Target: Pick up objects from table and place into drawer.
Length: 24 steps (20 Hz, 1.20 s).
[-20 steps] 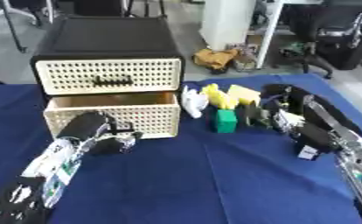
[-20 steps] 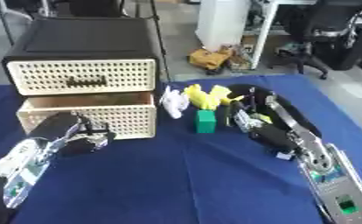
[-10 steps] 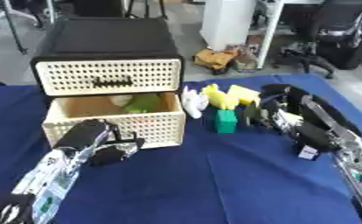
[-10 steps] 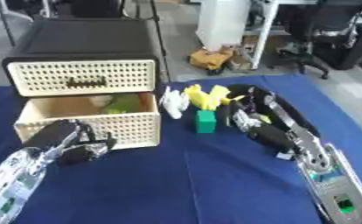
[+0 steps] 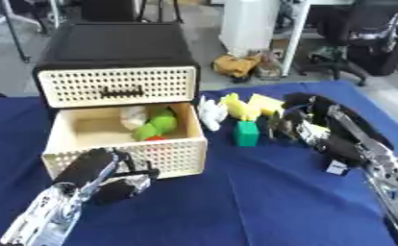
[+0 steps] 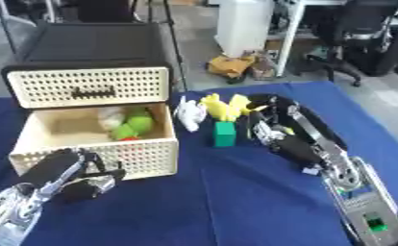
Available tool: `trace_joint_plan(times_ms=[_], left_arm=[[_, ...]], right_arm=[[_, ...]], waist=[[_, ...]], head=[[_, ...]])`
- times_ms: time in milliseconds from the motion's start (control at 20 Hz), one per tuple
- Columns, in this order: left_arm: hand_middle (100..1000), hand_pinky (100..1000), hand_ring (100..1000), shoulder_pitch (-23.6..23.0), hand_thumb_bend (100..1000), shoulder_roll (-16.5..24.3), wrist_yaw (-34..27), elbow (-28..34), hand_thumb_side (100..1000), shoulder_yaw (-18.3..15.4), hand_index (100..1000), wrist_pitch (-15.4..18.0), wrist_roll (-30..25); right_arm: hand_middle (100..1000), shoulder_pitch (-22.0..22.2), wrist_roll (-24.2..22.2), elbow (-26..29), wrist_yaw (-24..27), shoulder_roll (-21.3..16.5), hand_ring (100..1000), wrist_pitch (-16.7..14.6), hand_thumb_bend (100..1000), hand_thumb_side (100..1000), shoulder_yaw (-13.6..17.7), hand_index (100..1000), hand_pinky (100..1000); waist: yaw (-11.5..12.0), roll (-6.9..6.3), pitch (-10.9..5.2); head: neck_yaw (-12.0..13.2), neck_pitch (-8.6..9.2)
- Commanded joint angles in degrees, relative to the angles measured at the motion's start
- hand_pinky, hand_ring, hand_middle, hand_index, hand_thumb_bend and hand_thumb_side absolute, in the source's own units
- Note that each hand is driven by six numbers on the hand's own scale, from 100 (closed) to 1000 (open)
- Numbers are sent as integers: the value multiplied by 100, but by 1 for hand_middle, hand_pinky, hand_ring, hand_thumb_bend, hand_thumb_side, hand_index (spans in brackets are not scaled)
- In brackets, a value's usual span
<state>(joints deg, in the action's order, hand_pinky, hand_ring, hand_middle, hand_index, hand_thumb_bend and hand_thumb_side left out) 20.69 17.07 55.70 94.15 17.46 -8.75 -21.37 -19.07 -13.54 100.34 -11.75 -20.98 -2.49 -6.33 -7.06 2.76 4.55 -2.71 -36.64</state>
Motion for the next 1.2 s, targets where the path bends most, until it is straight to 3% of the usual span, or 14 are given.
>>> trace_joint_plan(times_ms=[50, 450, 700, 950, 1200], left_arm=[[100, 100, 100, -29, 460, 62, -89, 400, 1000, 10, 647, 25, -60], [100, 100, 100, -188, 473, 153, 164, 936, 1000, 18, 705, 106, -121], [100, 100, 100, -170, 468, 171, 72, 1296, 976, -36, 683, 113, 267], [100, 100, 100, -183, 417, 283, -1218, 1690, 979, -165, 661, 28, 627], [100, 100, 100, -287, 399, 436, -2997, 2016, 966, -620, 652, -56, 1205]], right_arm=[[751, -41, 15, 58, -8, -160, 722, -9, 100, 677, 81, 880, 610], [752, -36, 22, 59, -14, -164, 722, -7, 100, 678, 89, 880, 610], [752, -34, 30, 56, -16, -162, 722, -4, 100, 682, 95, 880, 610], [752, -47, 65, 7, -54, -193, 722, 21, 100, 680, 128, 881, 610], [754, -128, 178, -275, -228, -315, 717, 131, 100, 680, 164, 882, 608]], waist=[[0, -13, -77], [10, -8, -73], [19, -2, -72], [32, 6, -75], [88, 10, -88]], head=[[-26, -7], [-48, -3], [-56, 0], [-87, 3], [-124, -17]])
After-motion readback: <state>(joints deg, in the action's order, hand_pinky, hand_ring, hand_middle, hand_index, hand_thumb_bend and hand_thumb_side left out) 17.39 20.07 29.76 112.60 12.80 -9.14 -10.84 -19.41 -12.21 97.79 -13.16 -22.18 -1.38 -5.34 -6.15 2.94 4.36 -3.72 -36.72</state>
